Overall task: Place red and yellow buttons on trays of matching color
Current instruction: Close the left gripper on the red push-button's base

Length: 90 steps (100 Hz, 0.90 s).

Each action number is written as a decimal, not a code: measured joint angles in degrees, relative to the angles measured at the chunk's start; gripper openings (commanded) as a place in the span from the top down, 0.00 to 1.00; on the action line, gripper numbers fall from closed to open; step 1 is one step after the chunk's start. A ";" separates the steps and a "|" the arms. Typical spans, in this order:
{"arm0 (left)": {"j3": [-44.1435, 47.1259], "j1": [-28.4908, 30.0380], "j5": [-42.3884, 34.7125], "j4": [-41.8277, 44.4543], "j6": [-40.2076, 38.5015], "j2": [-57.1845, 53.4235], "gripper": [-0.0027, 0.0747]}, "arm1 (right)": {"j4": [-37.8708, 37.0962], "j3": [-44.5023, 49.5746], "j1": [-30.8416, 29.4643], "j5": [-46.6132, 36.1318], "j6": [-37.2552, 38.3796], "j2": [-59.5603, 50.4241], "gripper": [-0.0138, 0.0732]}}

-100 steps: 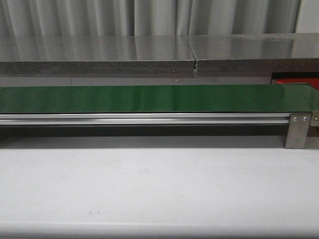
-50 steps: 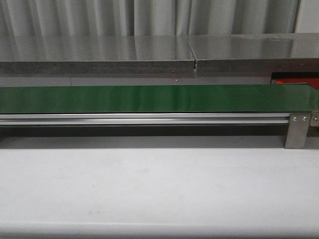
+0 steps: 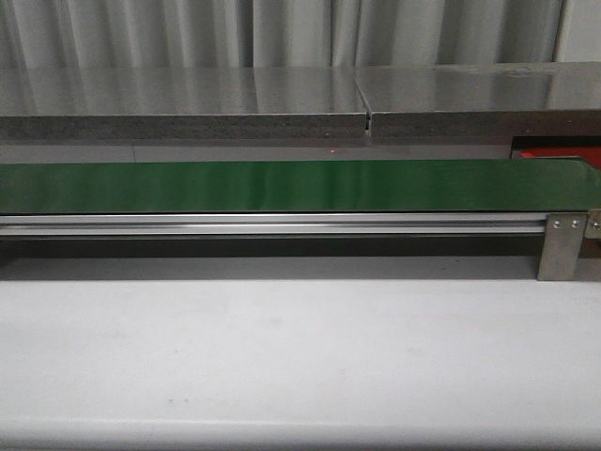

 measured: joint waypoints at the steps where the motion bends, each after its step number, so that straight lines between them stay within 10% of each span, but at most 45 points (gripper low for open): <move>1: -0.39 0.00 0.01 0.00 0.00 0.53 0.11 | 0.00 0.00 0.00 0.00 0.00 0.00 0.92; 90: -11.10 0.92 -0.35 -0.34 0.00 18.40 0.11 | 0.00 0.00 0.00 -0.10 0.00 0.00 0.92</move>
